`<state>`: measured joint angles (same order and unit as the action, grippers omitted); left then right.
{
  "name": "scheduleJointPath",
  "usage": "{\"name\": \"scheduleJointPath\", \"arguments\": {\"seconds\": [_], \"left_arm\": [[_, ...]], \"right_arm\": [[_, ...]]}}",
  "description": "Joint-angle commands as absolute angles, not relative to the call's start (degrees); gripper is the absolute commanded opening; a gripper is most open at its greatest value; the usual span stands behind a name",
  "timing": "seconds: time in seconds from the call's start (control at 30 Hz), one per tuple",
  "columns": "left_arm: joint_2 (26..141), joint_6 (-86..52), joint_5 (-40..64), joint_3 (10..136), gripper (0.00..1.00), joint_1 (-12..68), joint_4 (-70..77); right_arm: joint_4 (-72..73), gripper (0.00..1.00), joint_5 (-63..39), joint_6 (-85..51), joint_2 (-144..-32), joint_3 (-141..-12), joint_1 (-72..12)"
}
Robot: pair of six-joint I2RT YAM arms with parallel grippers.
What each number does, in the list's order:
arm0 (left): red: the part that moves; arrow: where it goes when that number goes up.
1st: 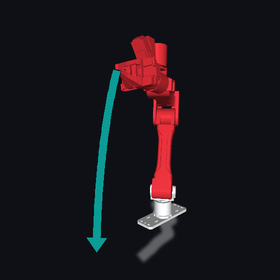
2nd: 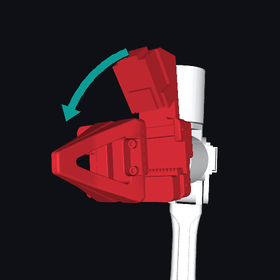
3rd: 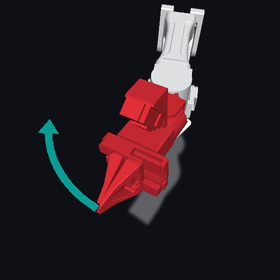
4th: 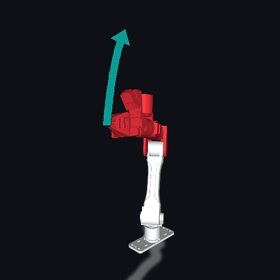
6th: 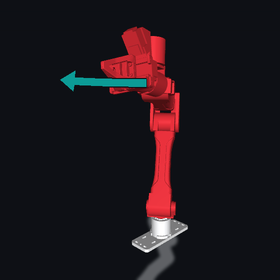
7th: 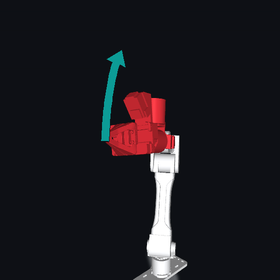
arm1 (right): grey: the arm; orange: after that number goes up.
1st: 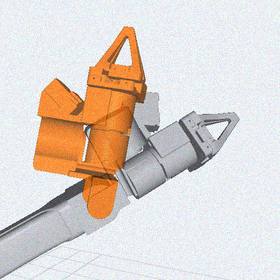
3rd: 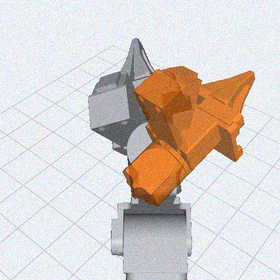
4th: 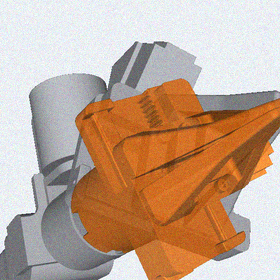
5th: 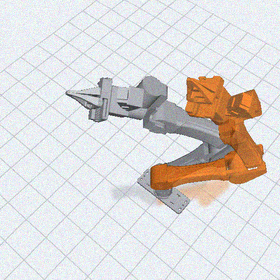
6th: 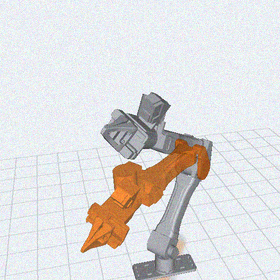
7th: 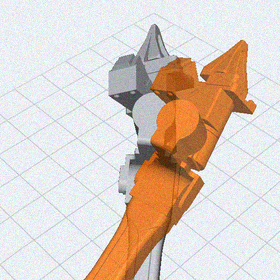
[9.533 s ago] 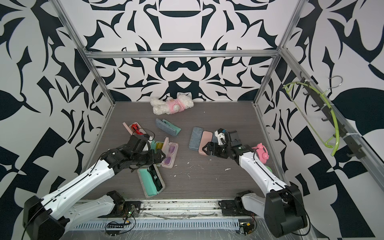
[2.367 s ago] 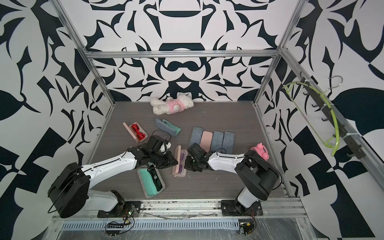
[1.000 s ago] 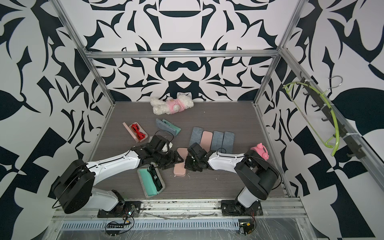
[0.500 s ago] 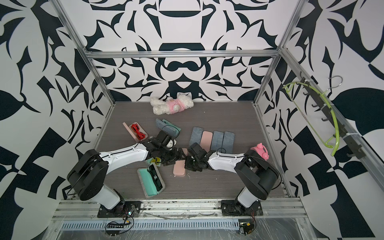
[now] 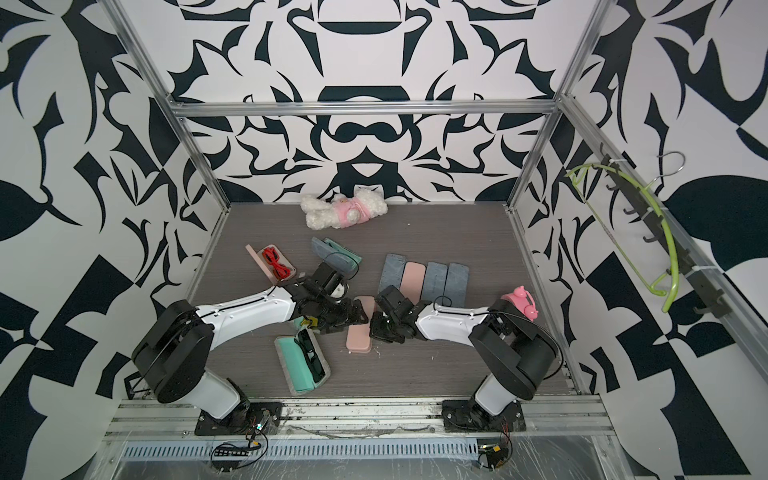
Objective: Close the glasses case
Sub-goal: Close the glasses case at the center of the board.
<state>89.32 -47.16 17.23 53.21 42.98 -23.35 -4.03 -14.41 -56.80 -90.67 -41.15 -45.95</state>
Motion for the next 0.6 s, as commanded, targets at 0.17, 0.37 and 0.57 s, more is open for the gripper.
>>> {"name": "scheduleJointPath", "arguments": {"seconds": [0.17,0.37,0.57], "left_arm": [[89.48,-45.92,15.25,55.46,0.94,42.91,-26.71],[93.30,-45.41,16.48,56.31,0.94,42.91,-24.60],[95.11,-44.82,17.38,56.76,0.95,42.94,-23.96]], "right_arm": [[-4.82,0.11,-14.50,-55.99,-90.01,-40.86,-45.88],[-4.57,0.11,-14.58,-56.07,-89.84,-40.76,-45.88],[-4.71,0.13,-14.77,-55.99,-89.21,-40.80,-45.88]]}}
